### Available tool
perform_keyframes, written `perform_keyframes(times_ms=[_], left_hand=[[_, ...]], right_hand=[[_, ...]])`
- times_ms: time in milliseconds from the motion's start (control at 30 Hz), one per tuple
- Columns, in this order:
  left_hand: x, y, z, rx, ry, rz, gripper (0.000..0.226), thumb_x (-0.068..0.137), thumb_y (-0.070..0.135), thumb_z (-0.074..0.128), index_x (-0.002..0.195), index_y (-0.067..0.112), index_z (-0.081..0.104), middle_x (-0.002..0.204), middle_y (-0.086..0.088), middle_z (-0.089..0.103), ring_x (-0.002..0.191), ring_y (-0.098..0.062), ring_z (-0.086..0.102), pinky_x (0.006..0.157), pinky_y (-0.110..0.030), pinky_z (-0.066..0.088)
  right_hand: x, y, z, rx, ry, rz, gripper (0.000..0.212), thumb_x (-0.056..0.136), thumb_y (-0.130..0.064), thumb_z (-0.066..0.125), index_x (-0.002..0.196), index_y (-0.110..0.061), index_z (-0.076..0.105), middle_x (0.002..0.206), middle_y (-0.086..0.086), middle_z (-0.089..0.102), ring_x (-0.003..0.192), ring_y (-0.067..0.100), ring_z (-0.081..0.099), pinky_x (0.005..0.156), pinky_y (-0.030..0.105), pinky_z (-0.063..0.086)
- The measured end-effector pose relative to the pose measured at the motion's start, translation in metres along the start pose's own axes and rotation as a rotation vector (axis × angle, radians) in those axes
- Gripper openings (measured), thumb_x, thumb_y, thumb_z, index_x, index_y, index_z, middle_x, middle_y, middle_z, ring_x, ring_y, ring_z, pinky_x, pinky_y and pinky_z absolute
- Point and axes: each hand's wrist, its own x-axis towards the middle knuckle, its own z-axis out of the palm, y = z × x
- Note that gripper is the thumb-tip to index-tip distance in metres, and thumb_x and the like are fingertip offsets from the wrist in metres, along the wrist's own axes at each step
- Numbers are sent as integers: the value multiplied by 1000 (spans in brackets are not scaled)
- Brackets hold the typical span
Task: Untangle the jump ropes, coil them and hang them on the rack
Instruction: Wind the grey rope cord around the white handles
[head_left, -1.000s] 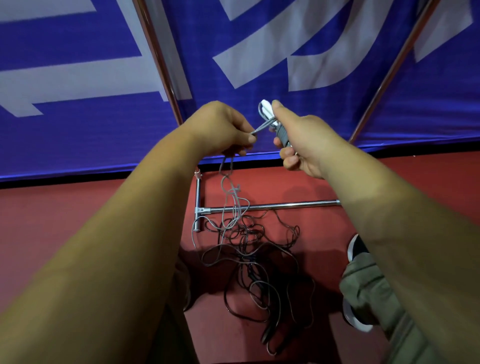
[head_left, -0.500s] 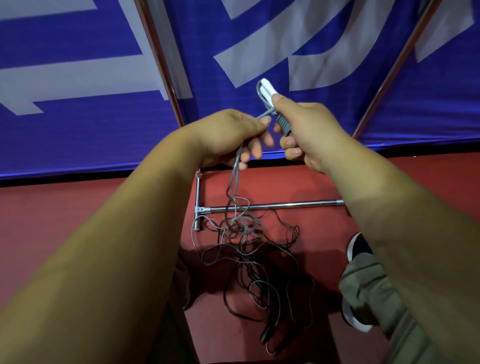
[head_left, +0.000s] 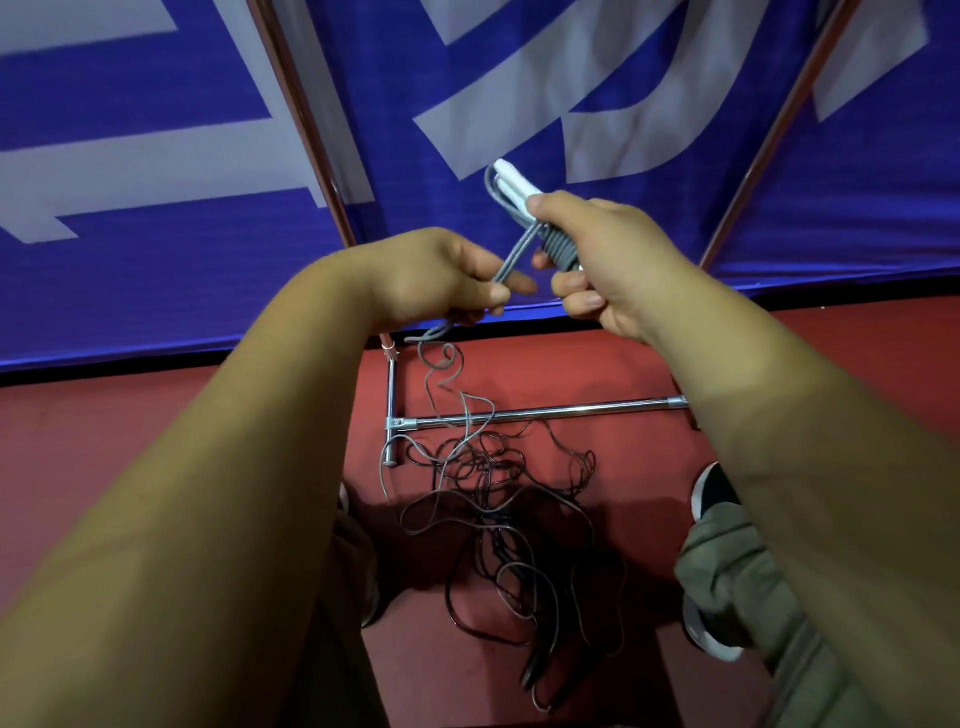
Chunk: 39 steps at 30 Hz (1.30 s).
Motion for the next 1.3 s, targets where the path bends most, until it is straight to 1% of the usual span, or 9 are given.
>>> perform_keyframes(times_ms=[100, 300, 567, 733, 833, 967, 1100, 1200, 1300], left_hand=[[3, -1, 6, 63, 9, -84, 15, 101, 23, 71, 111, 31, 79, 96, 6, 81, 87, -9, 70, 92, -28, 57], [5, 4, 11, 42, 93, -97, 10, 98, 24, 74, 93, 19, 81, 91, -2, 81, 77, -6, 73, 67, -19, 58], [4, -4, 7, -39, 99, -139, 21, 103, 24, 69, 103, 4, 76, 89, -4, 81, 80, -17, 78, 64, -31, 63], [6, -8, 0, -203, 214, -10, 17, 100, 16, 71, 107, 0, 73, 95, -19, 77, 82, -33, 77, 73, -48, 67], [2, -10, -11, -156, 285, 126, 5, 94, 1, 70, 94, 4, 75, 85, -14, 77, 75, -20, 75, 67, -36, 59], [-2, -5, -12, -496, 270, 199, 15, 93, -10, 67, 93, 5, 69, 96, -18, 75, 107, -32, 76, 88, -37, 63], [-1, 2, -6, -549, 258, 244, 19, 89, -14, 70, 93, 4, 65, 104, -31, 69, 115, -32, 74, 92, -34, 61], [-3, 7, -6, -470, 268, 276, 21, 89, -15, 70, 92, 4, 63, 113, -43, 66, 116, -27, 74, 86, -33, 64], [-4, 11, -8, -318, 310, 285, 22, 87, -16, 72, 90, 5, 67, 110, -39, 68, 113, -28, 74, 91, -45, 63]], right_hand=[[-6, 2, 5, -19, -55, 9, 38, 94, -40, 77, 113, -11, 60, 89, 11, 64, 47, 10, 33, 43, 22, 21], [-12, -4, 9, 38, -196, 61, 25, 98, -32, 70, 111, -12, 64, 80, 7, 61, 47, 10, 30, 38, 19, 20], [-20, -14, 2, 161, -467, 180, 20, 102, -35, 55, 97, -16, 51, 78, 0, 56, 42, 4, 24, 34, 17, 12], [-24, -18, -5, 113, -695, 282, 28, 92, -38, 58, 102, -13, 61, 77, 0, 55, 38, 2, 25, 32, 15, 13], [-26, -14, -8, 30, -776, 326, 32, 92, -37, 55, 107, -8, 57, 78, 4, 61, 34, 1, 34, 32, 15, 18], [-22, -3, -7, -101, -837, 385, 44, 95, -34, 56, 131, -9, 54, 81, 6, 59, 40, 4, 35, 35, 18, 20], [-18, 7, -6, -246, -745, 415, 44, 97, -35, 65, 132, -7, 57, 86, 7, 60, 51, 10, 40, 37, 19, 28], [-15, 10, 0, -335, -543, 293, 41, 103, -37, 66, 126, -4, 63, 92, 9, 72, 59, 15, 58, 42, 23, 40], [-7, 14, 4, -276, -320, 220, 36, 105, -43, 64, 119, -10, 66, 96, 8, 80, 73, 19, 76, 52, 28, 57]])
